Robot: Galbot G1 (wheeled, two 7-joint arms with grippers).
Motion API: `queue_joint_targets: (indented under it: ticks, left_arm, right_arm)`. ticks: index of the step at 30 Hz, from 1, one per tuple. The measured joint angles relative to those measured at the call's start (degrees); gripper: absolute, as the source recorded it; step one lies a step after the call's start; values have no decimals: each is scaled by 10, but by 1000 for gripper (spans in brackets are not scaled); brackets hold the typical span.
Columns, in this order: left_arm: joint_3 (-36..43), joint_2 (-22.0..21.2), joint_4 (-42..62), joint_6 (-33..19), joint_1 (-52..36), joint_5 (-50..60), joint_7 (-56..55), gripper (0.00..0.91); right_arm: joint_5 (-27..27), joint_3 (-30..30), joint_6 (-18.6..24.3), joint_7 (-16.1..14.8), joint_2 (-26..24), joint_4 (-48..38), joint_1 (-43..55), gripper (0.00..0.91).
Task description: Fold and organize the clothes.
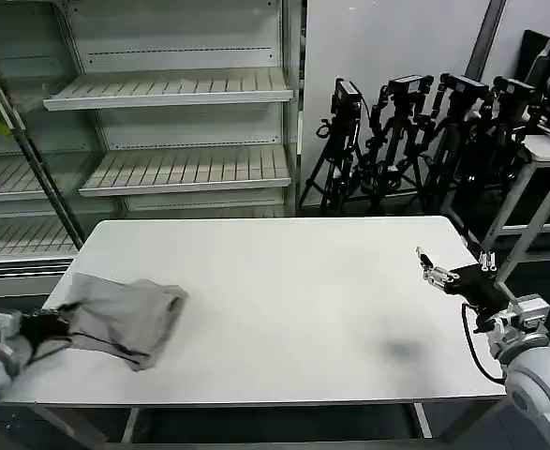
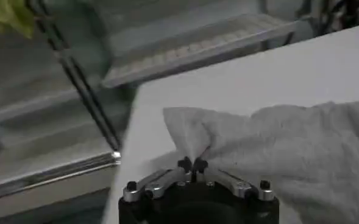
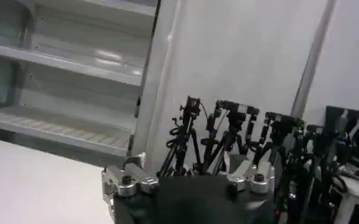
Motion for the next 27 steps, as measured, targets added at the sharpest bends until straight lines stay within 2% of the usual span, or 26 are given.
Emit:
queue_joint_targets:
  ticks: [10, 18, 22, 27]
  left_arm:
    - [-45, 31, 53, -51, -44, 174, 25, 50]
    - [-63, 27, 28, -97, -46, 342, 58, 50]
    - [-53, 16, -8, -100, -35, 382, 73, 50]
    - [-6, -9, -58, -80, -30, 379, 82, 50]
  right_arm:
    - [1, 2, 1, 0, 1, 2, 0, 907]
    - [1, 13, 0, 1, 2, 10, -12, 907]
    - [-1, 19, -2, 4, 5, 14, -20, 907]
    - [-4, 29, -6, 6, 9, 23, -36, 907]
